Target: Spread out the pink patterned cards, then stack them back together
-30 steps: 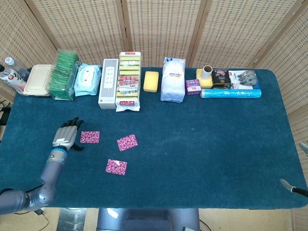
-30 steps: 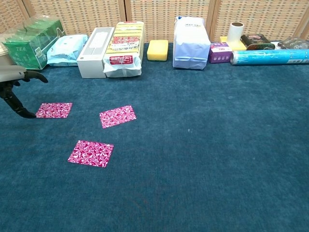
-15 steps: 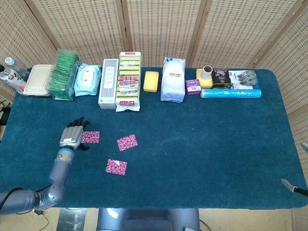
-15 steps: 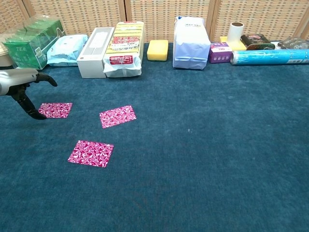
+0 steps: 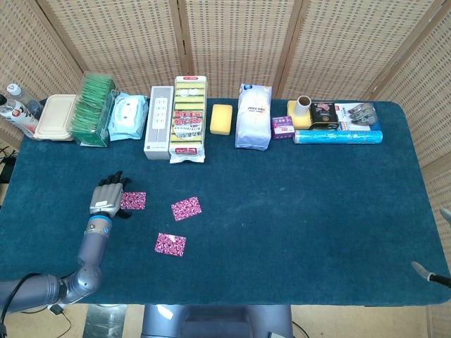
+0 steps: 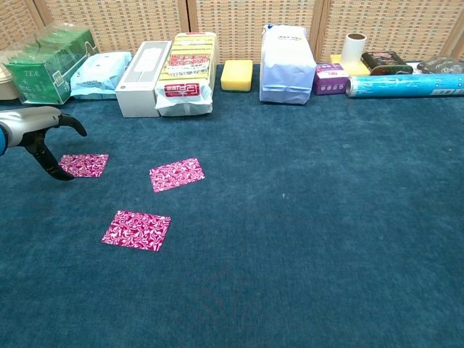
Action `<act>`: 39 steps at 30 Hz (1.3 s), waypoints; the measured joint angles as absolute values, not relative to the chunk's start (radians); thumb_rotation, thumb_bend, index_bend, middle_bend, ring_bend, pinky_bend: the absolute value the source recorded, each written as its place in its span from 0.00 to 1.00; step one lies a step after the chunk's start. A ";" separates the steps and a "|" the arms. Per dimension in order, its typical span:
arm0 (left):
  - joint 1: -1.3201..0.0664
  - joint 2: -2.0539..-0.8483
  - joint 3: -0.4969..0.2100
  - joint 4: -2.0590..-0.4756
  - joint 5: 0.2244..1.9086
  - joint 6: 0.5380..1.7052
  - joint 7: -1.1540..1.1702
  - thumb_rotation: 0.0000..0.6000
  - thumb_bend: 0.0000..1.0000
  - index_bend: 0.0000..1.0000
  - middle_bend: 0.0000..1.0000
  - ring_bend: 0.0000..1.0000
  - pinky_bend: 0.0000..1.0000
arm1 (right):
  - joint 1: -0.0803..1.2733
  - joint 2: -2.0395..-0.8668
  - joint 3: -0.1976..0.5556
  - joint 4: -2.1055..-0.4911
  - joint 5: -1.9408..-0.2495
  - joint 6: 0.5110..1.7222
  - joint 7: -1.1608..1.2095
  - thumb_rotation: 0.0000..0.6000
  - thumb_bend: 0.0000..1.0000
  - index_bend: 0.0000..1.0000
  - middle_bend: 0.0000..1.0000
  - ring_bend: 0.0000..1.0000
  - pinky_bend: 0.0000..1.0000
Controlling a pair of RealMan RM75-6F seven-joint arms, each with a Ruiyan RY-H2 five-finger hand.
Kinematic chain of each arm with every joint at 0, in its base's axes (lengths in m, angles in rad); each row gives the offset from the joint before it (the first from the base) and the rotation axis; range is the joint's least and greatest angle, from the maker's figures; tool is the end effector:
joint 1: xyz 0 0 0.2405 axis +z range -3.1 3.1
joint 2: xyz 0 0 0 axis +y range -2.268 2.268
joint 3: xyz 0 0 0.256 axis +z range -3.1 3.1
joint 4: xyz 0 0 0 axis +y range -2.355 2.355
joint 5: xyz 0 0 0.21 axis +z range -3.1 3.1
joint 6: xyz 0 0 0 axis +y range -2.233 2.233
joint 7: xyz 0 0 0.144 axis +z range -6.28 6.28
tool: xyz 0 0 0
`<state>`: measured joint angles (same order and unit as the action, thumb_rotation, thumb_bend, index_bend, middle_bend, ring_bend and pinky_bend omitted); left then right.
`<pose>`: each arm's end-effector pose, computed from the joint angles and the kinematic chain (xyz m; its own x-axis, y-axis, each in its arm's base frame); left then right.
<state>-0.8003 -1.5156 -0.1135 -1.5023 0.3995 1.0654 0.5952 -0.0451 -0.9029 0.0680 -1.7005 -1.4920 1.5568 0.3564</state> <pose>-0.2250 0.3458 -0.0014 0.3803 0.4482 0.8090 0.8678 0.1295 -0.4797 -0.3198 -0.1433 0.2309 0.1821 0.0663 0.9810 -0.9802 0.0910 0.1758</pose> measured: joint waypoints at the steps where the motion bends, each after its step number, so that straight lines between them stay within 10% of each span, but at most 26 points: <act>1: -0.801 -1.517 -0.115 -1.501 0.397 1.064 0.598 1.00 0.19 0.16 0.00 0.00 0.07 | -0.045 -0.903 0.068 -1.700 -1.492 1.557 0.357 1.00 0.01 0.08 0.00 0.00 0.00; 39: -0.782 -1.564 -0.158 -1.442 0.358 1.042 0.658 1.00 0.23 0.37 0.00 0.00 0.07 | -0.045 -0.902 0.067 -1.697 -1.494 1.558 0.364 1.00 0.01 0.08 0.00 0.00 0.00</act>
